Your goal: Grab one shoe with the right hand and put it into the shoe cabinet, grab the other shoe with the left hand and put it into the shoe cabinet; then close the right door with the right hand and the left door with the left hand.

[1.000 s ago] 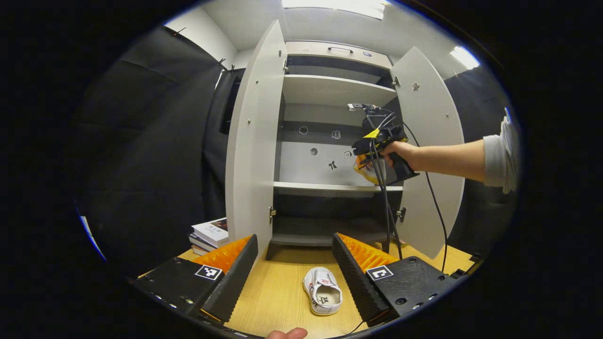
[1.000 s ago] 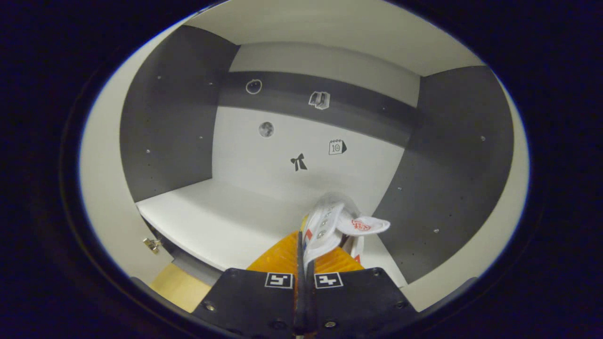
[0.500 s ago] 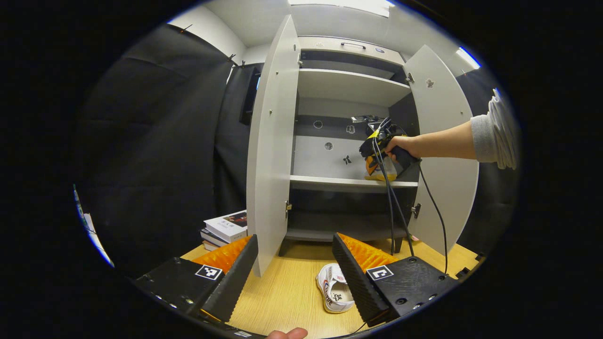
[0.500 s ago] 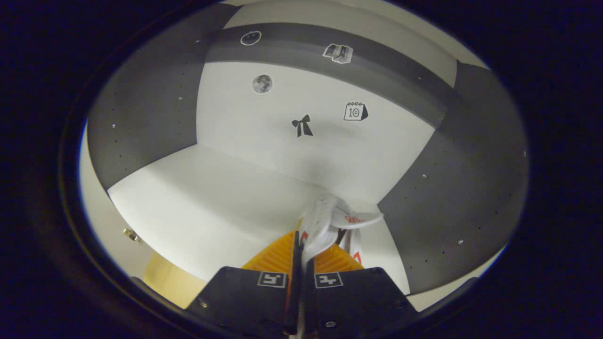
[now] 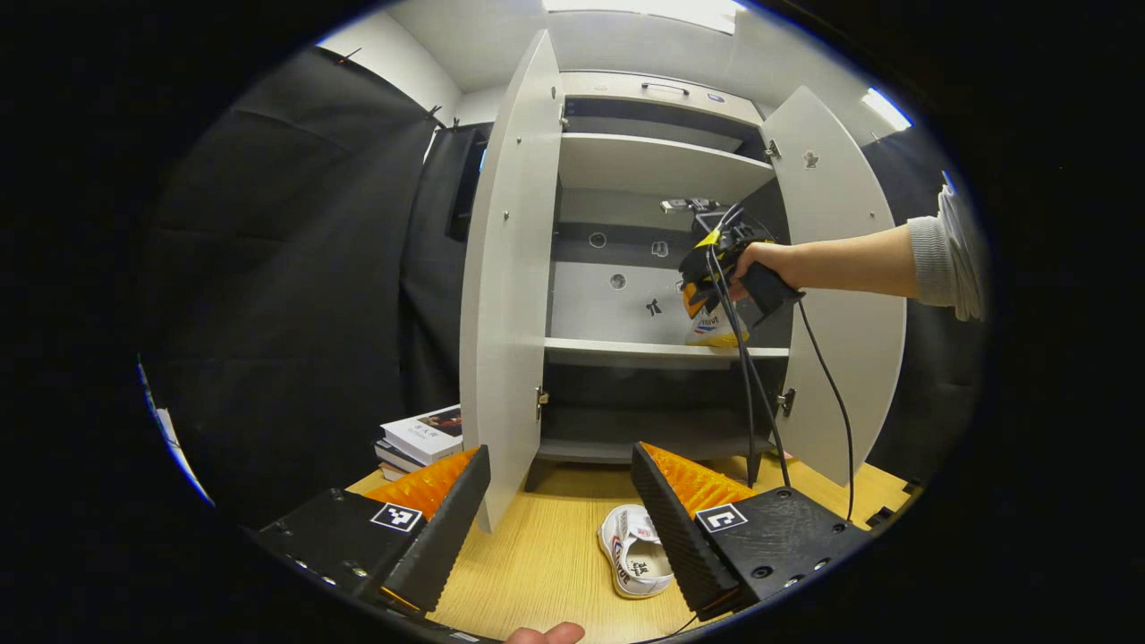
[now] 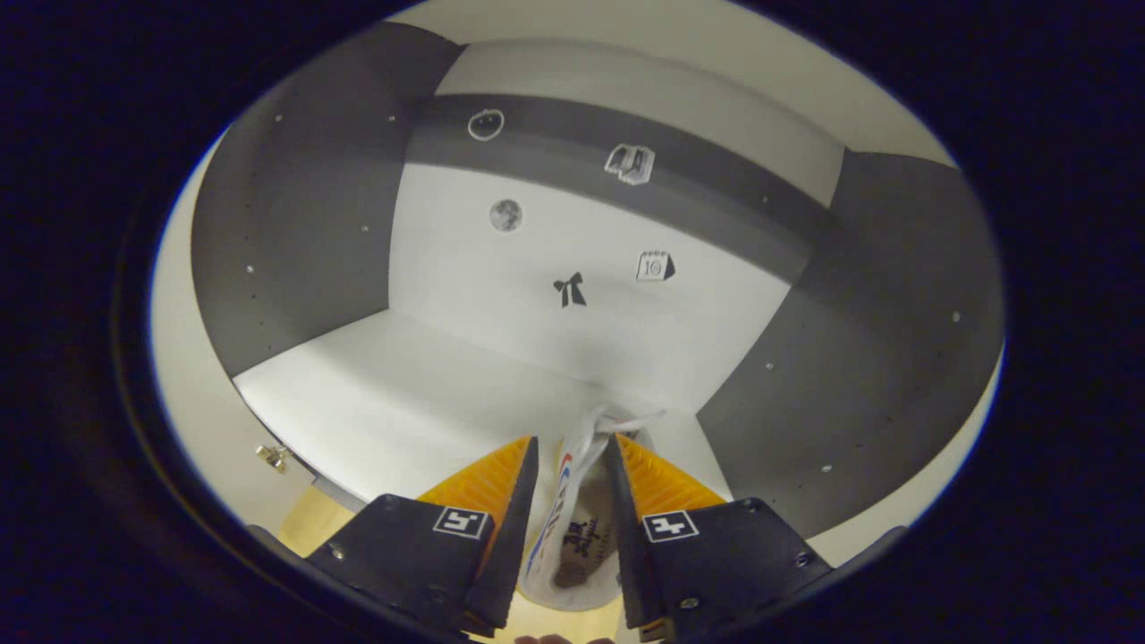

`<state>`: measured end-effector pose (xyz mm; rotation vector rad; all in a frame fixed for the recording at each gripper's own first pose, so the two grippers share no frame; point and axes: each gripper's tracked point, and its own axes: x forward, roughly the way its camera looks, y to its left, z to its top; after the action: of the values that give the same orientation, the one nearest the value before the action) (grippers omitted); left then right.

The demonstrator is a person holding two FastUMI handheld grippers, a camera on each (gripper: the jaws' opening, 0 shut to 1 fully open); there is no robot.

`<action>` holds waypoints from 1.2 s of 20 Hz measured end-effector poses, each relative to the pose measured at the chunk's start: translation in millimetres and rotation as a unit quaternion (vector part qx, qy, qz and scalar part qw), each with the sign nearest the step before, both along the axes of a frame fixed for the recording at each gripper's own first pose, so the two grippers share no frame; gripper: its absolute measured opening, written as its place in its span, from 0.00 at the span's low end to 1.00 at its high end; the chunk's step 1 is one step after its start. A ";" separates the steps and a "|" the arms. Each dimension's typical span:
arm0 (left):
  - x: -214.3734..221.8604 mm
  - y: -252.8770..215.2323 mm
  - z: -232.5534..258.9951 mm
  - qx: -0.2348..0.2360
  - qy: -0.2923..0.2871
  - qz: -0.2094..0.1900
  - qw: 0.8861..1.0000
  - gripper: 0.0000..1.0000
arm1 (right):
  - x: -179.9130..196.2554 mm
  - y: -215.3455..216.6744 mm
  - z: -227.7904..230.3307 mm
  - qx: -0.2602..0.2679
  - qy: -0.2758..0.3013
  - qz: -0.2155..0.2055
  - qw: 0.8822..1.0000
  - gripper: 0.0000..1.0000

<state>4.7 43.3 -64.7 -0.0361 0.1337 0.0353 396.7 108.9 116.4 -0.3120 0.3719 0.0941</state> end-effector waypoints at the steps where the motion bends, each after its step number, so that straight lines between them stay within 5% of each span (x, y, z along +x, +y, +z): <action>1: -0.4 -3.1 0.1 -0.001 -0.001 -0.004 1.000 0.95 | -11.7 -1.3 12.0 -0.002 -0.016 0.003 1.000 0.49; 9: -1.6 -20.9 3.8 -0.013 -0.014 -0.028 0.999 0.95 | -133.2 -14.5 54.5 0.139 -0.131 0.037 0.981 0.60; 15: 0.3 -25.9 -7.9 -0.012 0.003 -0.036 0.999 0.95 | -238.1 -47.1 -19.4 0.175 -0.177 0.010 0.968 0.65; 24: 8.0 -28.2 -39.4 0.008 0.037 -0.037 0.999 0.95 | -317.7 -66.5 -95.8 0.157 -0.215 -0.007 0.964 0.65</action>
<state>12.6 15.1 -104.1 -0.0135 0.2084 -0.0368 79.0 42.5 20.6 -0.0111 -0.0736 0.0679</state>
